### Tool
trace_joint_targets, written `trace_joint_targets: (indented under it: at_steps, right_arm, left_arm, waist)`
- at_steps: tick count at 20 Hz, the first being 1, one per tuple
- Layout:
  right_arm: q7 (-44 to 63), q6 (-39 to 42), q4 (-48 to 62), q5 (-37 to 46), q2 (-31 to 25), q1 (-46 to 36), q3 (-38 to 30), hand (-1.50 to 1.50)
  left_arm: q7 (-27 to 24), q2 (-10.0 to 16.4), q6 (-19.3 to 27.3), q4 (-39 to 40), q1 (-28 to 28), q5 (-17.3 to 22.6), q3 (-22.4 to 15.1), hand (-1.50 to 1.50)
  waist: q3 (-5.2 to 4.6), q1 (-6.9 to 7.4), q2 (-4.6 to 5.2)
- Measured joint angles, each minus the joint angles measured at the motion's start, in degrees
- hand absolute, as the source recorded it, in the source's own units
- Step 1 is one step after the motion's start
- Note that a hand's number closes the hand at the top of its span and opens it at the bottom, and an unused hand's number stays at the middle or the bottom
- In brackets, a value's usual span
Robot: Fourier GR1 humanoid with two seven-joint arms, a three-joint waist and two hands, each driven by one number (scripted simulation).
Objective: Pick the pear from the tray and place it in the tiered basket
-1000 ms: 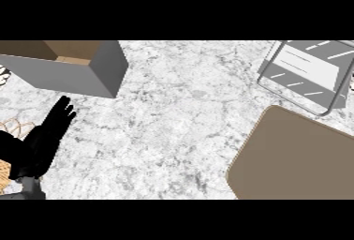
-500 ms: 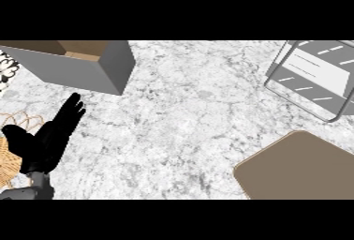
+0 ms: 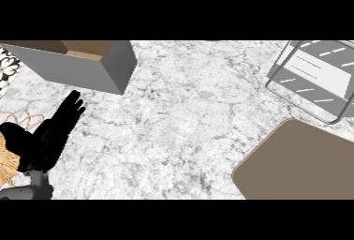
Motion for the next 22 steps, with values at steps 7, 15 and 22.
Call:
trace_joint_targets:
  at_steps: [7, 15, 22]
  right_arm:
    - [8.5, -2.2, 1.0, 2.2, 3.3, -8.5, 7.5, 1.50]
    - [11.8, -3.1, 6.2, 2.1, 0.6, -12.4, 16.5, 1.50]
    - [11.0, -8.3, 9.6, 0.3, -0.7, -13.5, 23.8, 1.50]
  left_arm:
    - [-1.9, -2.0, 0.9, 2.0, -0.4, -2.0, -1.2, 0.00]
    - [-1.1, -1.2, 0.1, 1.9, -1.1, -1.5, -0.2, 0.00]
    - [-0.6, -1.3, -0.3, 1.7, -2.0, -1.0, -0.2, 0.00]
  waist:
    - [-0.60, -0.18, -0.30]
    - [-2.58, -0.85, -1.05]
    - [-3.73, -0.44, -0.91]
